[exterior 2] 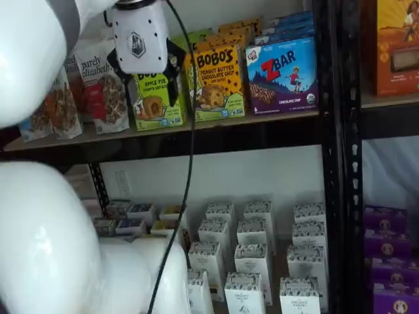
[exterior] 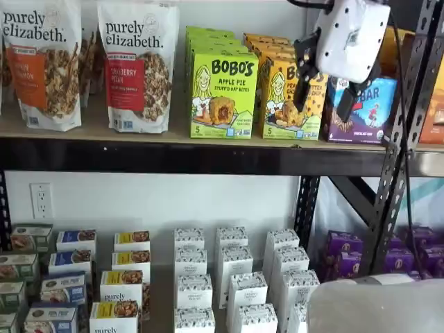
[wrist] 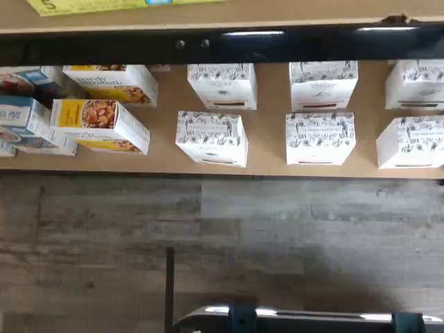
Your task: Pick the green box on the top shelf, the fourth from the left
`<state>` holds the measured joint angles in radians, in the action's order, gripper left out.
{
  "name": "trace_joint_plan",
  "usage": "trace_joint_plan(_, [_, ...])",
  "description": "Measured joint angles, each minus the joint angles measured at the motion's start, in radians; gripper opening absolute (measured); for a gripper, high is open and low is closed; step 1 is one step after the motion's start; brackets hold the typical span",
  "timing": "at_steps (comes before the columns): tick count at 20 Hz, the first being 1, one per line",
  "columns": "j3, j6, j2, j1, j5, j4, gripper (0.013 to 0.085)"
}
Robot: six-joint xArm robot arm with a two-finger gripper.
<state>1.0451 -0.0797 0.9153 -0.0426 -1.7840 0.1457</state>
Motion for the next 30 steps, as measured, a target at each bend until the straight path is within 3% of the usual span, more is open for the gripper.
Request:
trace_joint_plan(10, [-0.002, -0.158, -0.037, -0.185, 0.110, -0.073, 0.0850])
trace_joint_plan(13, [0.001, -0.183, -0.053, -0.213, 0.133, -0.089, 0.0850])
trace_joint_plan(18, [0.011, -0.194, -0.083, -0.226, 0.157, -0.103, 0.0850])
trace_joint_plan(25, [0.035, -0.174, -0.131, -0.206, 0.184, -0.101, 0.0850])
trace_joint_plan(28, [0.049, -0.184, -0.152, -0.219, 0.196, -0.127, 0.0850])
trace_joint_plan(30, [0.062, -0.178, -0.169, -0.211, 0.197, -0.112, 0.0850])
